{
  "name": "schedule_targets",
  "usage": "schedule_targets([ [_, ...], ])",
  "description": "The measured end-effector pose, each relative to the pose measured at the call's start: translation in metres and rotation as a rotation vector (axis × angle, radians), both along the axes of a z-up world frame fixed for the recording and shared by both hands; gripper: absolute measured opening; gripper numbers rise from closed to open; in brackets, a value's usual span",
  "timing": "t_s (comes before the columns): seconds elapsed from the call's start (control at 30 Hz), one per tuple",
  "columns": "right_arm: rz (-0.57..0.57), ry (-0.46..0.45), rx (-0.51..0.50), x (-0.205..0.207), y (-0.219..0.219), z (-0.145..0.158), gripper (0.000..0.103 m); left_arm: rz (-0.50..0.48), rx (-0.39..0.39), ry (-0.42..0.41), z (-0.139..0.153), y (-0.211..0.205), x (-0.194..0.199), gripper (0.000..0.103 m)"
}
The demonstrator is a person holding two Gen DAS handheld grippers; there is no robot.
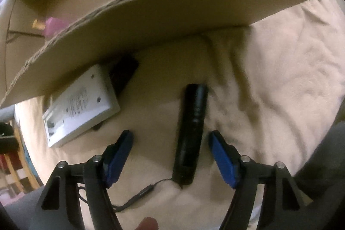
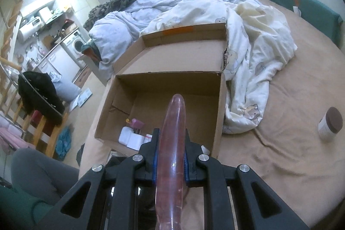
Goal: Organize rigid objects
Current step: 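Grasp the black flashlight with the left gripper while the right holds the comb, then carry the flashlight and comb into the box and open both grippers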
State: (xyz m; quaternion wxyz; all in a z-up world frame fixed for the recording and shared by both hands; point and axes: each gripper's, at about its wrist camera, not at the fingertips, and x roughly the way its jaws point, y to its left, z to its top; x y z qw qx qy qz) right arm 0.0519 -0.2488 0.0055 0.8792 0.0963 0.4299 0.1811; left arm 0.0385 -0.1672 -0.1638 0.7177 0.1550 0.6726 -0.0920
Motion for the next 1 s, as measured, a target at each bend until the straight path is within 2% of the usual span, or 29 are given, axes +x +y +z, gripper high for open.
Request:
schedule_targets([
  [0.03, 0.002, 0.002, 0.001, 0.000, 0.000, 0.000, 0.018, 0.000, -0.010, 0.004, 0.001, -0.001, 0.000, 0.059],
  [0.1, 0.003, 0.004, -0.002, 0.001, 0.002, -0.001, 0.018, 0.008, -0.035, 0.011, 0.004, -0.004, 0.001, 0.032],
  [0.17, 0.003, 0.004, -0.002, 0.001, 0.002, -0.001, 0.018, 0.022, -0.065, 0.019, 0.007, -0.006, 0.003, 0.019],
  [0.47, 0.002, 0.018, -0.024, -0.001, 0.002, -0.005, 0.018, 0.046, -0.067, 0.003, 0.017, 0.008, -0.005, 0.018],
  [0.6, -0.016, 0.021, -0.031, -0.003, -0.002, -0.007, 0.018, 0.072, -0.053, -0.029, 0.028, 0.016, -0.005, 0.018],
  [0.8, -0.023, 0.018, -0.058, -0.008, -0.001, -0.008, 0.018, 0.145, -0.059, -0.089, 0.060, 0.063, 0.001, 0.017],
  [1.0, -0.020, 0.022, -0.081, -0.009, 0.002, -0.009, 0.018, 0.190, -0.103, -0.161, 0.105, 0.102, -0.004, 0.017],
])
